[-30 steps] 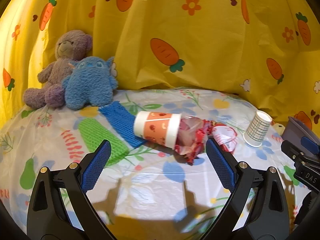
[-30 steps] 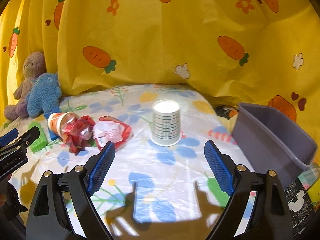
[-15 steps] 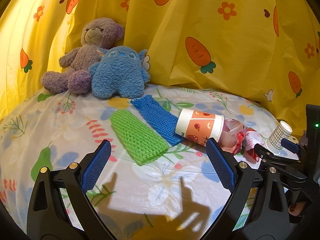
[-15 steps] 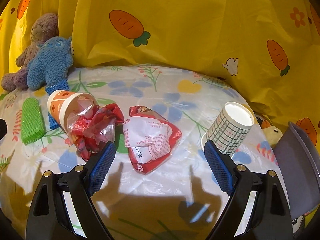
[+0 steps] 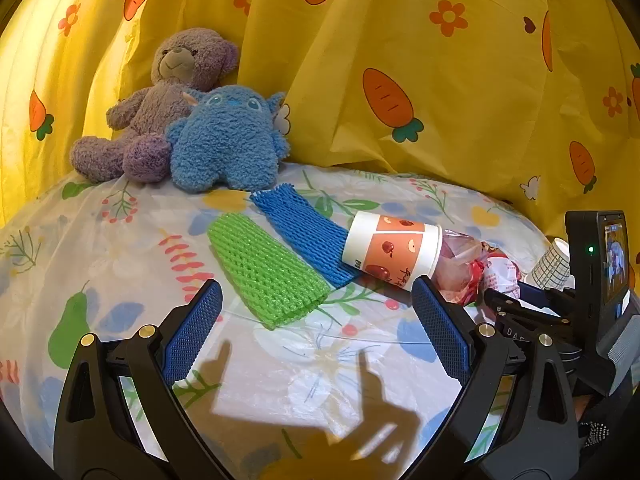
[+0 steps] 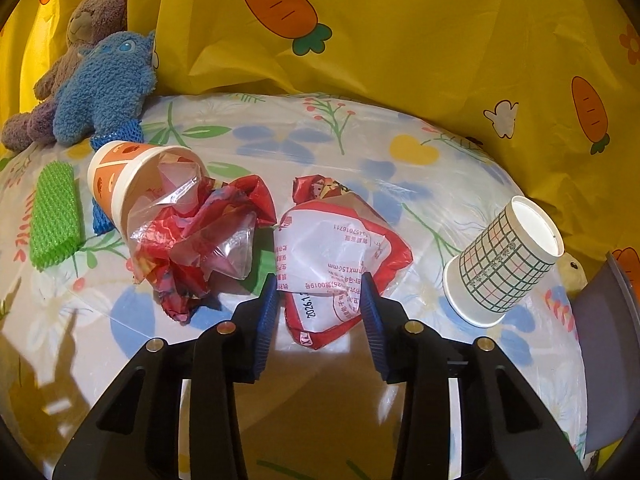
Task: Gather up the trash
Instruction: 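Grasp the red-white snack bag with the right tool while the left tool grasps the red wrapper, then carry the snack bag and red wrapper over the grey bin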
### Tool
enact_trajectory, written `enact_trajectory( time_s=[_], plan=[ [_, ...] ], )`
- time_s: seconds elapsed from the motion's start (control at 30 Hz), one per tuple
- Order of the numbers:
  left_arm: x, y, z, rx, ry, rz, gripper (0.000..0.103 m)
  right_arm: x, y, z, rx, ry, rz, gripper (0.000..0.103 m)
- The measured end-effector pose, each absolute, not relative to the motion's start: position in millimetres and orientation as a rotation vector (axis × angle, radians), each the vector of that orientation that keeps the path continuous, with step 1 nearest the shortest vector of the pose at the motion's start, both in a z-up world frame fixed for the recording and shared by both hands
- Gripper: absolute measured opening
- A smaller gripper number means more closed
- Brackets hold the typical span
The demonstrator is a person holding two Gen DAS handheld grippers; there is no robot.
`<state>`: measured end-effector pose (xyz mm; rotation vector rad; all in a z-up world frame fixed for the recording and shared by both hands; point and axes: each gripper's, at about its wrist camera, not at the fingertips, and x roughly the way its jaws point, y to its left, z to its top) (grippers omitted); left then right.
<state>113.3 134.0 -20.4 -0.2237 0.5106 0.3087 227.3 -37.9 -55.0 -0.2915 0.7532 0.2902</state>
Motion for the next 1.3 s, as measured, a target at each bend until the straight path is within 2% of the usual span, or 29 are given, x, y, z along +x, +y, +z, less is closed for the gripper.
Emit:
enact_trajectory(
  time_s=[0.1, 0.5, 0.83, 0.97, 1.03, 1.17, 1.3],
  plan=[
    [112.5, 133.7, -19.9, -0.225, 0.506, 0.294, 0.094, 220.2, -41.8, -51.5, -0.29, 0.727, 0.291, 0.033],
    [131.7, 82.0, -14.0, -0.198, 0.518, 0.081, 0.093, 171.5, -100.2, -9.7, -0.133, 0.596, 0.302, 0.033],
    [193.4, 42.3, -25.1, -0.111, 0.619, -0.007, 0.059, 154.6, -143.6, -4.7, -0.071, 0.577, 0.269, 0.033],
    [207.4, 41.9, -35.4, -0.116, 0.678, 0.004, 0.048, 150.3, -151.2, -8.2, -0.059, 0.578, 0.268, 0.033],
    [212.4, 44.5, -40.1, -0.128, 0.704, -0.001, 0.037, 148.8, -152.2, -9.9, -0.058, 0.58, 0.267, 0.033],
    [214.7, 45.9, -43.2, -0.14, 0.714, -0.019, 0.027, 146.6, -155.5, -11.2, -0.058, 0.581, 0.266, 0.033],
    [206.6, 47.3, -41.3, -0.164, 0.7, -0.047, 0.023, 142.2, -157.3, -11.0, -0.054, 0.577, 0.271, 0.033]
  ],
)
